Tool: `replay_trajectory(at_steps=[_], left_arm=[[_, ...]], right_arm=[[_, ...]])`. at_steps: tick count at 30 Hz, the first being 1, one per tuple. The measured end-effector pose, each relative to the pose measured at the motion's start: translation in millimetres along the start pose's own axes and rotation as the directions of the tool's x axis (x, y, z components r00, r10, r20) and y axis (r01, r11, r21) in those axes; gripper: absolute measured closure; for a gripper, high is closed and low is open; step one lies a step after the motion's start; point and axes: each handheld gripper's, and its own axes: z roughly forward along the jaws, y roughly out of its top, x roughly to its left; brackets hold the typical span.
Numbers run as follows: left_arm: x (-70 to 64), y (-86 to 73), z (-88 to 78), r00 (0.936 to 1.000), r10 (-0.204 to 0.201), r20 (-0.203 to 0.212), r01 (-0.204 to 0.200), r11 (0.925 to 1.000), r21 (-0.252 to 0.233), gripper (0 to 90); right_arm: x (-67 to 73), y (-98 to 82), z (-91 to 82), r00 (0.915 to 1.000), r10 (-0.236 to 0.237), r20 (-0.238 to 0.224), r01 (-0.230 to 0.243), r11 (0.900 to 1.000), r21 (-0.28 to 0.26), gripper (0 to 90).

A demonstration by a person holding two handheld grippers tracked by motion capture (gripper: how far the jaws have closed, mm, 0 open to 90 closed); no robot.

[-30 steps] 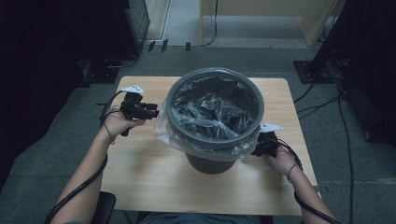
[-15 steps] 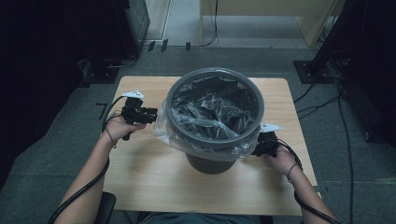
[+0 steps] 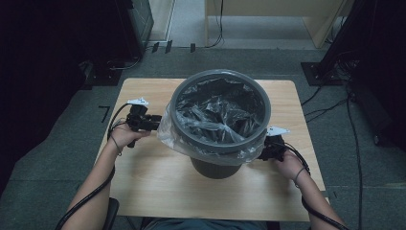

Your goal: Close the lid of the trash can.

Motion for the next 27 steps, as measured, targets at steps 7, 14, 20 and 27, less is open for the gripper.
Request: replay_trajectory(at_steps=[7, 14, 20, 27], left_arm=[[6.0, -11.3, 2.3, 0.9996, 0.000, -0.027, 0.000, 1.0000, -0.003, 38.2], [10.1, -19.8, 5.4, 0.9993, -0.009, -0.035, 0.009, 1.0000, 0.001, 37.2], [11.6, -26.3, 7.8, 0.9984, -0.001, -0.057, 0.001, 1.0000, 0.007, 37.0], [16.4, -33.3, 14.4, 0.9971, -0.024, -0.072, 0.025, 0.9997, 0.010, 36.8]], right_arm=[[0.0, 0.0, 0.0, 1.0000, 0.000, 0.000, 0.000, 1.000, 0.000, 11.9], [0.0, 0.0, 0.0, 1.0000, 0.001, 0.000, -0.001, 1.000, 0.000, 11.9], [0.0, 0.1, 0.0, 1.0000, 0.001, -0.001, -0.001, 1.000, 0.000, 11.8], [-0.1, 0.1, -0.1, 1.0000, 0.000, -0.001, 0.000, 1.000, 0.001, 11.9]])
